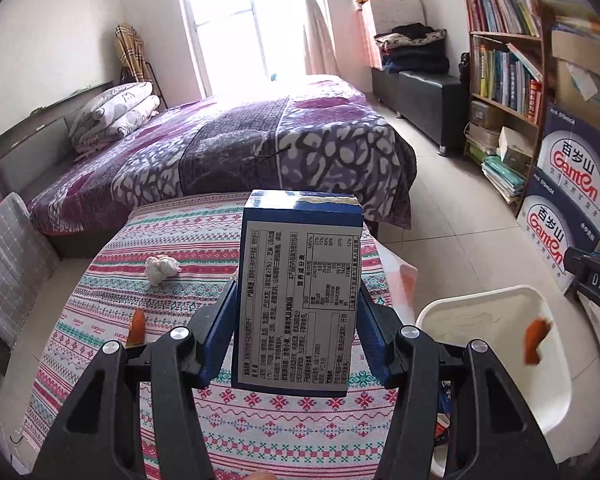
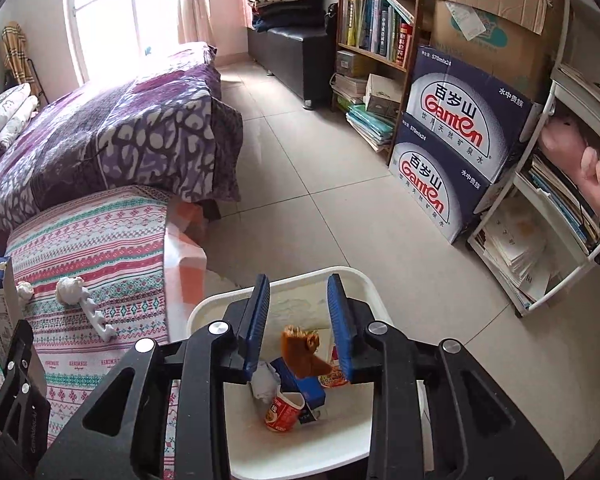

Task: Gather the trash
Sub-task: 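Lower the blue-labelled box into the bin and open the left tool, then grasp the long orange peel with the left tool while the right tool grasps the white toe separator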

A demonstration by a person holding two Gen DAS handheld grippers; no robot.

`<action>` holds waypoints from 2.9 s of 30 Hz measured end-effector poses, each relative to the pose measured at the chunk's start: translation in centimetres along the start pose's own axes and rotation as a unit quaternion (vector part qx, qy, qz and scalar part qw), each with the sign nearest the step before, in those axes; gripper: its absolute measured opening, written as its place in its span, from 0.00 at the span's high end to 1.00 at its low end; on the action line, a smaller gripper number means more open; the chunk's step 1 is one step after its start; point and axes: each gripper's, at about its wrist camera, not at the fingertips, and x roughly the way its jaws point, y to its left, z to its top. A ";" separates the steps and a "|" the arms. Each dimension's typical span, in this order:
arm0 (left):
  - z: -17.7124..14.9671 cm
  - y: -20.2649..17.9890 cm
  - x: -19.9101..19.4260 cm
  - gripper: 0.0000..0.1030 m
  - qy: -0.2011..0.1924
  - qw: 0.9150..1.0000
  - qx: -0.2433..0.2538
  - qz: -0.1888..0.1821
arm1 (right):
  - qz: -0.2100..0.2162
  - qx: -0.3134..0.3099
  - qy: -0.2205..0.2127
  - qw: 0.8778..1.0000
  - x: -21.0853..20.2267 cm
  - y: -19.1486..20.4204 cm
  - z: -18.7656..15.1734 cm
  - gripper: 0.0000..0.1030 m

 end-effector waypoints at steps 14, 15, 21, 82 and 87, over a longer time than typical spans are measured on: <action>-0.7 -6.2 -0.6 0.46 0.011 0.997 0.046 -0.061 | -0.034 0.063 0.002 0.997 0.3 -6.3 0.7 0.41; -0.8 -6.6 -0.6 0.46 0.014 0.996 0.049 -0.067 | -0.035 0.068 0.003 0.997 0.4 -6.8 0.7 0.41; -1.4 -8.6 -0.6 0.46 0.035 0.991 0.061 -0.112 | -0.034 0.086 0.010 0.996 0.6 -8.4 0.8 0.37; -6.3 24.0 17.3 0.27 0.242 0.948 -0.172 0.115 | 0.094 -0.227 0.051 0.968 7.8 23.2 -5.3 0.14; -7.2 25.5 18.0 0.28 0.252 0.943 -0.195 0.100 | 0.085 -0.237 0.071 0.965 10.1 25.0 -5.8 0.14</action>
